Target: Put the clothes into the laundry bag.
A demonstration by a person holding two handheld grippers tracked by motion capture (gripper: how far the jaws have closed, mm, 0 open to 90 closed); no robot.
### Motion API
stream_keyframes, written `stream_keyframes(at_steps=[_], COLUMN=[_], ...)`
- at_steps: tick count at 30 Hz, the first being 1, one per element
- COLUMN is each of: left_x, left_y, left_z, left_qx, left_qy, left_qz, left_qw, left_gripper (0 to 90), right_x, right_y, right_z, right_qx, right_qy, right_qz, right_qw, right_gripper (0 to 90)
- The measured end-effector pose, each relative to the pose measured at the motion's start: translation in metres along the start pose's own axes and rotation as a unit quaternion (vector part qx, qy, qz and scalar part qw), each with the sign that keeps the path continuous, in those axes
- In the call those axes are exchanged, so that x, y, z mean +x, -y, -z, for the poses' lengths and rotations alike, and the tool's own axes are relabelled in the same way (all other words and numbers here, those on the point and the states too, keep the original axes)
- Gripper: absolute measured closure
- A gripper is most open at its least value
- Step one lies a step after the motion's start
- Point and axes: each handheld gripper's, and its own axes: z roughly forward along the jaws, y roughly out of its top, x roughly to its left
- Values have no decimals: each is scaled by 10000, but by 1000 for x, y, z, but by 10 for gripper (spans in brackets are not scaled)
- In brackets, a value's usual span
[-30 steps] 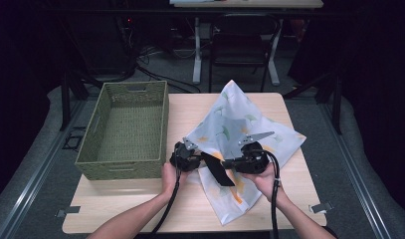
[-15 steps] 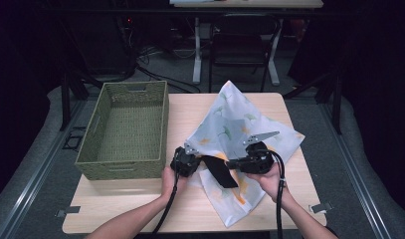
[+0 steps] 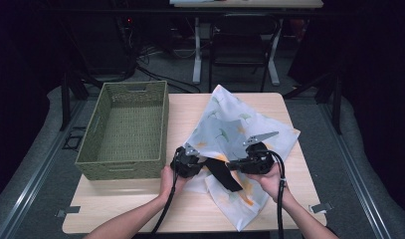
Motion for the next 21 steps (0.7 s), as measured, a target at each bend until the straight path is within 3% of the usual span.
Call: stream_keyframes(at_steps=[1,3,8,13,17,21], left_x=[1,1,6,4,0,-2], left_y=[1,1,1,0,-11,-25], left_z=[-3,-3,-2,1,16,28], left_qx=[30,34,71,121,-159,-489], left_qy=[-22,-49,-23,15,198,440], left_qz=[81,57,-32,-91,-65,1], left_qw=[10000,10000,10000,9999,9997,9978], left_gripper=[644,644,843,870,874,875], right_x=[1,1,1,2,2,2], right_y=[0,0,-1,-1,-1,-2], right_z=[0,0,-2,-1,0,0], right_qx=[5,0,11,3,-22,-55], right_qy=[1,-4,-16,-17,-10,-2], right_qz=[4,5,26,27,20,38], right_qw=[10000,10000,10000,10000,10000,10000], right_gripper=[886,886,886,886,886,886])
